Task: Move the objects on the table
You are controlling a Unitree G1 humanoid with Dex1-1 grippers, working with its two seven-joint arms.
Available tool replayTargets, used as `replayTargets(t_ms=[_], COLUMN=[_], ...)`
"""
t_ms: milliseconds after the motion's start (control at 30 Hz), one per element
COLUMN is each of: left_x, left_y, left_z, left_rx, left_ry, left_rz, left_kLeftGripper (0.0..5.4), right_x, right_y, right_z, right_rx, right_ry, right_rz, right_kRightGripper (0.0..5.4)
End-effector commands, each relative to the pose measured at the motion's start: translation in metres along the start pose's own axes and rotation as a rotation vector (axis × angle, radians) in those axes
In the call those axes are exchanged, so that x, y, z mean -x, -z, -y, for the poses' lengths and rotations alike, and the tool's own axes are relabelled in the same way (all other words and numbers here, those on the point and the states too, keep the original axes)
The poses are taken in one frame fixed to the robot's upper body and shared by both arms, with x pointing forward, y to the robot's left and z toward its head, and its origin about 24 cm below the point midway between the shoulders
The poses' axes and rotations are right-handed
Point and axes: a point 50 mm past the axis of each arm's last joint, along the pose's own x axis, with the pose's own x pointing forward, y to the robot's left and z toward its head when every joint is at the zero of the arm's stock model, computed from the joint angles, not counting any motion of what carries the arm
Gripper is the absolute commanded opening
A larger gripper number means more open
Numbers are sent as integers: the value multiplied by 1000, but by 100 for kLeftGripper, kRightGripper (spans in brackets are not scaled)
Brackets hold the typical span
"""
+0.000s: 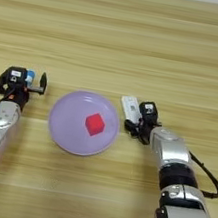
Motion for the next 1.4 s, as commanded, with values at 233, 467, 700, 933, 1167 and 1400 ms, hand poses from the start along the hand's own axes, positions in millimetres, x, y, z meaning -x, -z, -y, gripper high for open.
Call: replayTargets(t_ms=[233, 467, 700, 933, 1167, 1400], left_x=[-1, -1, -1, -1, -2, -2], left_y=[2, 2, 2, 2, 2, 2], left_z=[0, -1, -1, -1, -1, -1], left_rx=[-9, -11, -13, -13, -13, -13], left_ry=[-1, -2, -1, -2, -2, -3], left_rz=[-17, -17, -18, -18, -17, -17], left_kLeftGripper=[540, 540, 540, 540, 540, 540], right_x=[17, 30, 33, 32, 30, 26], right_y=[-27, -38, -26, -16, -7, 2], right_z=[-19, -47, -95, -120, -128, -132], right_rx=[22, 59, 111, 138, 147, 164], right_ry=[-18, -90, -254, -356, -404, -422], right_rz=[135, 201, 173, 165, 131, 86], right_kRightGripper=[290, 290, 290, 290, 290, 290])
